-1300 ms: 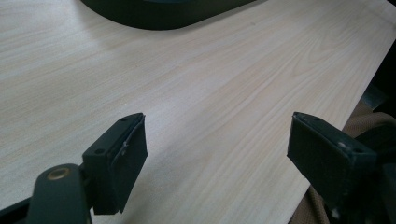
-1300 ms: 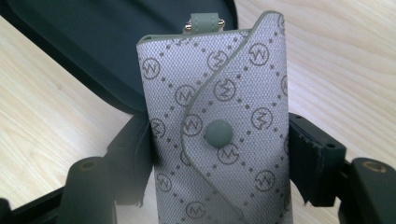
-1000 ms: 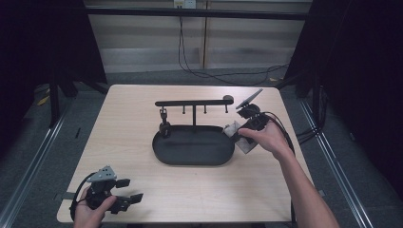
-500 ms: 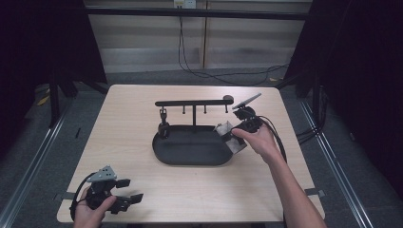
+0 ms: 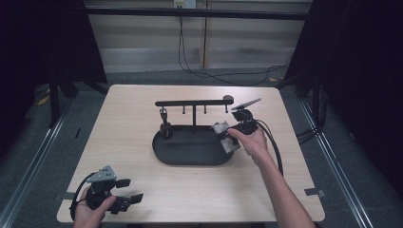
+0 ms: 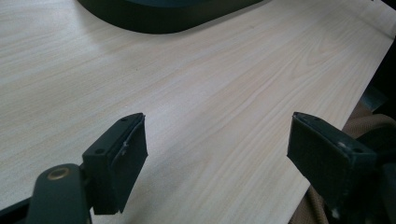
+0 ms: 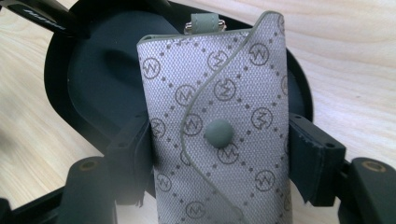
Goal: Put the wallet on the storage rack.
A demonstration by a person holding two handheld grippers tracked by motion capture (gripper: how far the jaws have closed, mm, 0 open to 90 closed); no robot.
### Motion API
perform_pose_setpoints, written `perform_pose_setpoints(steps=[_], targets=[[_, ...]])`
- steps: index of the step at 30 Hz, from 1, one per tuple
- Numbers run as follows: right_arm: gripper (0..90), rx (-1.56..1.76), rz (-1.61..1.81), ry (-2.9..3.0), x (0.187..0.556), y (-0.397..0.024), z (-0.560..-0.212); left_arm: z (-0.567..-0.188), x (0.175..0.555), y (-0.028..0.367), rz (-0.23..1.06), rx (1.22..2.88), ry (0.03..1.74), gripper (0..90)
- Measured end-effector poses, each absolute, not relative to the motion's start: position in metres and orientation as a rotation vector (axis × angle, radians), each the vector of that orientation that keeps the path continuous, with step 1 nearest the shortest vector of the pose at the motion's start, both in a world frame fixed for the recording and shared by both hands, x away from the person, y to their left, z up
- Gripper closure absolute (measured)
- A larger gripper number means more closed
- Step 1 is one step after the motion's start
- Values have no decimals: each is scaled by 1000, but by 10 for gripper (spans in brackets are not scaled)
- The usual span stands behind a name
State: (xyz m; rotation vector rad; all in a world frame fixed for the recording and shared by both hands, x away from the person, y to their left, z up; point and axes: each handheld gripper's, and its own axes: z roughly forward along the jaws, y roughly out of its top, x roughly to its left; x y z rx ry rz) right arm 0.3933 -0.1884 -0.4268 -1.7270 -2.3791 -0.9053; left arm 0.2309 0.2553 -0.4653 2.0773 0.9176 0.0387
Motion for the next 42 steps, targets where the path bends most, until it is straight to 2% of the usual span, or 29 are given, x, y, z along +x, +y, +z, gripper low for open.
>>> perform_pose_setpoints(steps=[24, 42], targets=[[311, -1830, -866, -2292, 404, -170, -468, -466, 232, 255, 26, 2079, 916, 198], [291, -1819, -850, -2357, 403, -164, -473, -465, 231, 256, 35, 2073, 919, 198]])
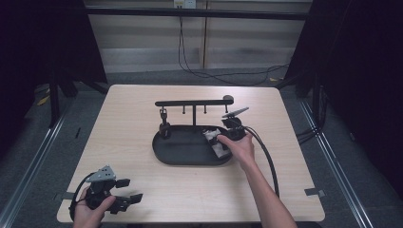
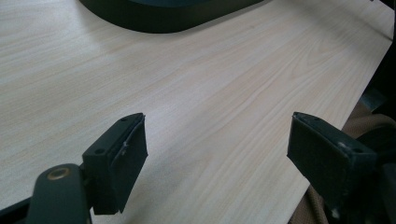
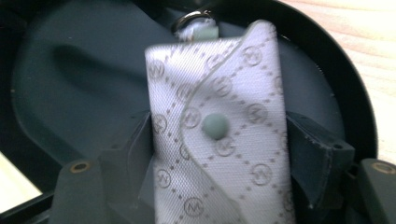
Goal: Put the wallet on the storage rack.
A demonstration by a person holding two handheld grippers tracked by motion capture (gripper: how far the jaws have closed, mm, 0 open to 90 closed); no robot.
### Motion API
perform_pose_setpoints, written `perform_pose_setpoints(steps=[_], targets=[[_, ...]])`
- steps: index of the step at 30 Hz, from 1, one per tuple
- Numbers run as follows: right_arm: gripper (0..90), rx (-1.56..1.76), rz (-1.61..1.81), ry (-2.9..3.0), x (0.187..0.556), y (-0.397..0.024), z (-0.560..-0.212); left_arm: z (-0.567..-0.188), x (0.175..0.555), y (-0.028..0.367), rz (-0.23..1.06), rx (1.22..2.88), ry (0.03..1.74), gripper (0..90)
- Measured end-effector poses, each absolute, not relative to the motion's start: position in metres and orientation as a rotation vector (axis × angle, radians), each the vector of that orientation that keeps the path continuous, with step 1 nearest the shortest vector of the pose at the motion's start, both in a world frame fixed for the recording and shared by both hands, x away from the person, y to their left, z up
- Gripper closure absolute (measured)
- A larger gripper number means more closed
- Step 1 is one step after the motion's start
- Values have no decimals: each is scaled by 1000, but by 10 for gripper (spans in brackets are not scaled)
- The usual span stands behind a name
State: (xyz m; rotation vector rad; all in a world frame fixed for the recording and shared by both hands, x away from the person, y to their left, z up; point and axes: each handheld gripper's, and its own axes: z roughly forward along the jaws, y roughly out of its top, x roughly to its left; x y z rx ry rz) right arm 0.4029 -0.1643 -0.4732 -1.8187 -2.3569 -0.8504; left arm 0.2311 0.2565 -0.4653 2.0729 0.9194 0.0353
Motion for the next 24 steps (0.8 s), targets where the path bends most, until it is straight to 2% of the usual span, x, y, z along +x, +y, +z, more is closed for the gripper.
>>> perform_pose_setpoints(steps=[12, 24], targets=[[303, -1826, -931, -2350, 399, -174, -458, -465, 231, 256, 36, 2066, 920, 198], [251, -1812, -1091, -2409, 382, -197, -444, -465, 232, 257, 45, 2050, 932, 198]])
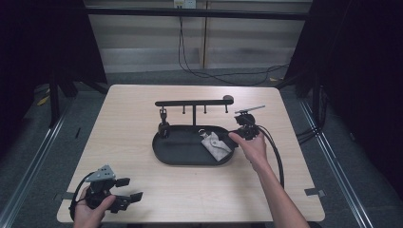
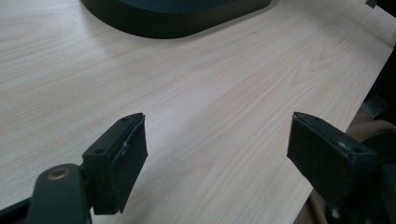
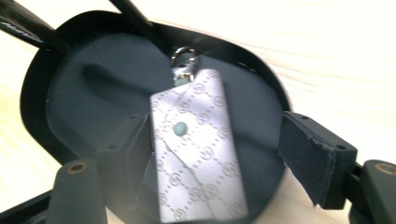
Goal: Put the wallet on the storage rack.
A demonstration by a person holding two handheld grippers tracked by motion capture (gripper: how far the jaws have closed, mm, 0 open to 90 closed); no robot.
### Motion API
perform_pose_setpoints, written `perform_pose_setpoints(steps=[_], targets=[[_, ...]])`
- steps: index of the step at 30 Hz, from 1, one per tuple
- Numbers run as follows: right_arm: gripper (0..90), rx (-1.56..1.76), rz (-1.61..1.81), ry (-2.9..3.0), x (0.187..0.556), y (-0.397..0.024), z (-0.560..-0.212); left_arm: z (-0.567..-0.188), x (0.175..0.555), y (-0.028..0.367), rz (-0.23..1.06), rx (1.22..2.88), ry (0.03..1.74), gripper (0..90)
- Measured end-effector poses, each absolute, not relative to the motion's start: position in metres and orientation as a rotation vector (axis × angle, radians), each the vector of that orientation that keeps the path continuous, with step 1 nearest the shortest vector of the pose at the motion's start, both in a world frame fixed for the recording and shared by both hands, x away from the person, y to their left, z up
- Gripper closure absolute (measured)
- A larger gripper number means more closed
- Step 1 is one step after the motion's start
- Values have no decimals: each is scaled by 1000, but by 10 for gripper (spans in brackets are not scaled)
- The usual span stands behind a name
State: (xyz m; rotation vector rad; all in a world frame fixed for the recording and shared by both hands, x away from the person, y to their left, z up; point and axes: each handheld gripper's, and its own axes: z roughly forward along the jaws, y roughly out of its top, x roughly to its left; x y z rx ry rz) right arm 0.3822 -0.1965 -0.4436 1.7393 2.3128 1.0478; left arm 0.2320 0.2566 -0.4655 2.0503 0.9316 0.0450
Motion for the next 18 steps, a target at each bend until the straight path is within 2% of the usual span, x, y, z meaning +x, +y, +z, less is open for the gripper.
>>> perform_pose_setpoints(steps=[18], targets=[[228, 1657, 1179, 2164, 334, -247, -441, -466, 233, 260, 62, 2033, 960, 198]])
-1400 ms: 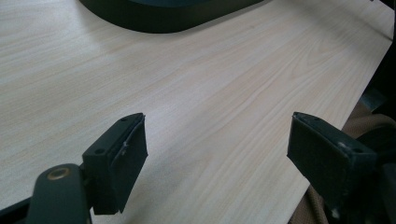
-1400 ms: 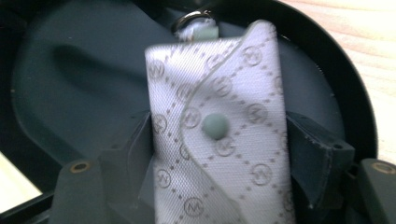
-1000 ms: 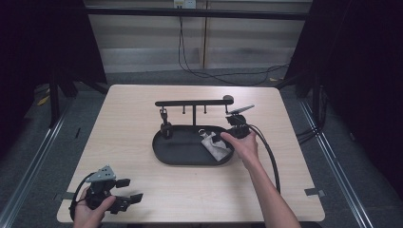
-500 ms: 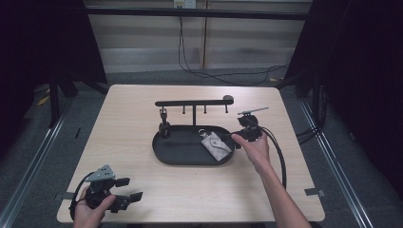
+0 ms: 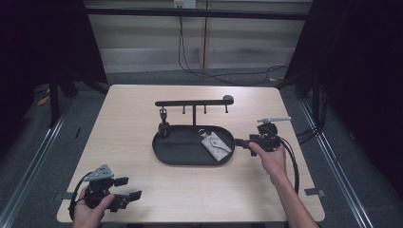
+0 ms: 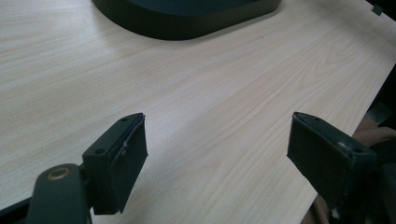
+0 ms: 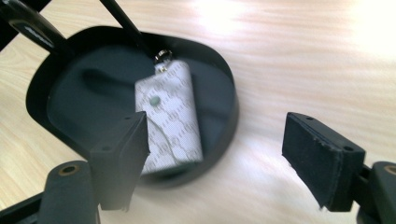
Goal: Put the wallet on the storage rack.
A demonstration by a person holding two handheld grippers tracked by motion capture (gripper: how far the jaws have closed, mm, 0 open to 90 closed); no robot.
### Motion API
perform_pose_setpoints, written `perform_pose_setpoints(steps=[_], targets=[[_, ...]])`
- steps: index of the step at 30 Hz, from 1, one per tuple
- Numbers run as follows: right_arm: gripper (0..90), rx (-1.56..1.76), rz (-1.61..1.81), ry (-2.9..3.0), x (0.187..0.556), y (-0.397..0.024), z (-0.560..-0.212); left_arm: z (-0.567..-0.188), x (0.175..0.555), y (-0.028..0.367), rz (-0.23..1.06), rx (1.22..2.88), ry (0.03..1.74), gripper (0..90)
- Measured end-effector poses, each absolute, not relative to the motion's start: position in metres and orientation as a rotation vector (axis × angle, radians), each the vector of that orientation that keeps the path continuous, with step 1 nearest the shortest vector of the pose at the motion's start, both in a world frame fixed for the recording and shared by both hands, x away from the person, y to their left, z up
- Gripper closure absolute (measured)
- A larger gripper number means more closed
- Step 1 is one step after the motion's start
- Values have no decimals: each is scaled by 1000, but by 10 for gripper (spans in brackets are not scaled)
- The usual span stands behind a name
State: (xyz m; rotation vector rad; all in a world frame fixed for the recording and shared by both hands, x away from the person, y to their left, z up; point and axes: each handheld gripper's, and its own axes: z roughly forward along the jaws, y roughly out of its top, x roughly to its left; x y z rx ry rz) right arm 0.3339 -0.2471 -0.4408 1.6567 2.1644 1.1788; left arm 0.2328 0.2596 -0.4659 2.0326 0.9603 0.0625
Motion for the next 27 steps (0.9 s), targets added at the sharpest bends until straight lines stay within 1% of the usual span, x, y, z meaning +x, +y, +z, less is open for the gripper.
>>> perform_pose_setpoints(steps=[4, 9, 10, 11, 15, 16, 19, 25, 27], targets=[[218, 1651, 1173, 2154, 317, -262, -446, -466, 233, 260, 63, 2035, 961, 198], [212, 1644, 1186, 2132, 301, -272, -445, -466, 232, 259, 64, 2034, 961, 197], [212, 1638, 1200, 2117, 292, -276, -445, -466, 232, 259, 64, 2034, 962, 198], [212, 1638, 1200, 2117, 292, -276, -445, -466, 232, 260, 67, 2033, 963, 198], [212, 1633, 1222, 2105, 273, -282, -446, -466, 232, 259, 69, 2030, 959, 197], [215, 1632, 1246, 2079, 263, -285, -446, -466, 232, 259, 69, 2032, 957, 198], [212, 1643, 1250, 2069, 256, -289, -449, -466, 232, 258, 64, 2032, 960, 198], [207, 1678, 1207, 2055, 241, -300, -465, -466, 232, 259, 61, 2021, 963, 198], [198, 1674, 1143, 2066, 239, -303, -470, -467, 232, 259, 62, 2022, 963, 198]])
